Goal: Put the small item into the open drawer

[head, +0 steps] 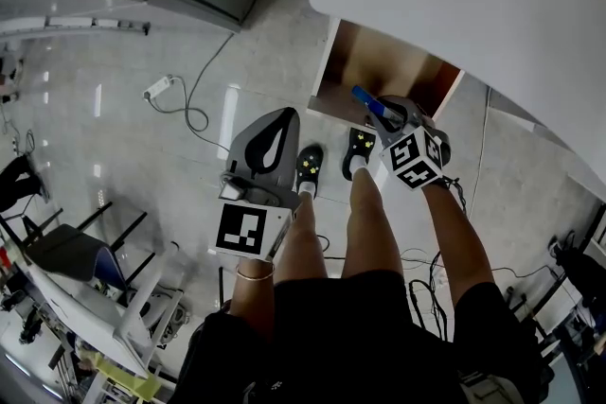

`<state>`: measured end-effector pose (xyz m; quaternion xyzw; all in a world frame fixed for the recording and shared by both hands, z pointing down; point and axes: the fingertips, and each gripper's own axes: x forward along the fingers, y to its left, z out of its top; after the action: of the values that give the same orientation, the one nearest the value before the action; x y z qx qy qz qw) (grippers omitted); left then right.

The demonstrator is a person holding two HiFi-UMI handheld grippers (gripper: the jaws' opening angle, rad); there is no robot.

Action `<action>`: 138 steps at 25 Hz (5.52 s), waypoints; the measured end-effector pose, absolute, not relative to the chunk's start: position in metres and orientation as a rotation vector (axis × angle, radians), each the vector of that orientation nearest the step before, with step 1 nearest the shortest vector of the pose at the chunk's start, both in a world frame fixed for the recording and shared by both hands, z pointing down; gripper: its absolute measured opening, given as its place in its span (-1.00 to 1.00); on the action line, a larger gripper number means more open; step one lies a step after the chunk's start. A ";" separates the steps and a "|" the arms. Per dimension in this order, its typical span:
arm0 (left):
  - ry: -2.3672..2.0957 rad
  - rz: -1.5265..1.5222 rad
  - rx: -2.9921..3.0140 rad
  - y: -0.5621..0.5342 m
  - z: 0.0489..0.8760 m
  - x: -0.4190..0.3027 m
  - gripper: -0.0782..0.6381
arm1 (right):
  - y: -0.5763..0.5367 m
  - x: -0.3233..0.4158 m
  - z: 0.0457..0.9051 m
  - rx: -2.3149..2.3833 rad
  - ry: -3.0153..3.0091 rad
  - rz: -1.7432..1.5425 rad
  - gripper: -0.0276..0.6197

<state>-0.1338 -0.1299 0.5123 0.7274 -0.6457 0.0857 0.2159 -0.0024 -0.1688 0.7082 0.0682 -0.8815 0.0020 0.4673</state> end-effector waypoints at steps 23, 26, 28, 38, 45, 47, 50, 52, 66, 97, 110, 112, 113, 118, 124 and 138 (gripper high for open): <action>-1.789 0.257 1.994 -0.123 0.521 -0.138 -0.79 | -0.163 -0.016 0.741 0.071 -2.057 0.033 -0.56; -1.788 0.259 1.992 -0.122 0.521 -0.140 -0.79 | -0.163 -0.017 0.741 0.075 -2.055 0.044 -0.55; -1.790 0.255 1.991 -0.122 0.522 -0.140 -0.79 | -0.163 -0.016 0.742 0.075 -2.051 0.047 -0.55; -1.780 0.262 1.993 -0.127 0.523 -0.141 -0.79 | -0.170 -0.008 0.746 0.108 -2.032 0.073 -0.51; -1.778 0.269 2.000 -0.128 0.524 -0.142 -0.79 | -0.172 -0.010 0.744 0.127 -2.044 0.076 -0.50; -1.777 0.272 2.003 -0.128 0.524 -0.142 -0.79 | -0.173 -0.011 0.743 0.135 -2.051 0.075 -0.50; -1.778 0.273 2.006 -0.125 0.523 -0.142 -0.79 | -0.173 -0.013 0.739 0.142 -2.061 0.071 -0.50; -1.778 0.271 2.006 -0.125 0.523 -0.142 -0.79 | -0.173 -0.014 0.736 0.149 -2.068 0.067 -0.52; -1.772 0.255 2.023 -0.123 0.518 -0.136 -0.79 | -0.186 -0.015 0.698 0.339 -2.187 0.070 -0.87; -1.652 0.276 2.184 -0.117 0.474 -0.106 -0.79 | -0.180 0.018 0.544 0.957 -2.515 0.447 -0.88; -1.580 0.293 2.287 -0.107 0.450 -0.098 -0.79 | -0.167 0.044 0.494 1.166 -2.541 0.495 -0.88; -1.575 0.295 2.300 -0.107 0.443 -0.098 -0.79 | -0.164 0.047 0.483 1.196 -2.548 0.492 -0.88; -1.573 0.295 2.306 -0.107 0.440 -0.098 -0.79 | -0.162 0.049 0.478 1.209 -2.550 0.491 -0.88; -1.566 0.296 2.331 -0.105 0.424 -0.098 -0.79 | -0.155 0.058 0.455 1.268 -2.562 0.490 -0.88; -1.547 0.282 2.361 -0.096 0.403 -0.092 -0.79 | -0.146 0.064 0.422 1.328 -2.591 0.469 -0.88; -1.524 0.248 2.435 -0.078 0.361 -0.084 -0.79 | -0.123 0.076 0.366 1.404 -2.640 0.417 -0.88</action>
<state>-0.0838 -0.0784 0.3614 0.8376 -0.5240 0.0853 0.1289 0.0758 -0.1228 0.3657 0.4640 -0.8729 0.1380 0.0612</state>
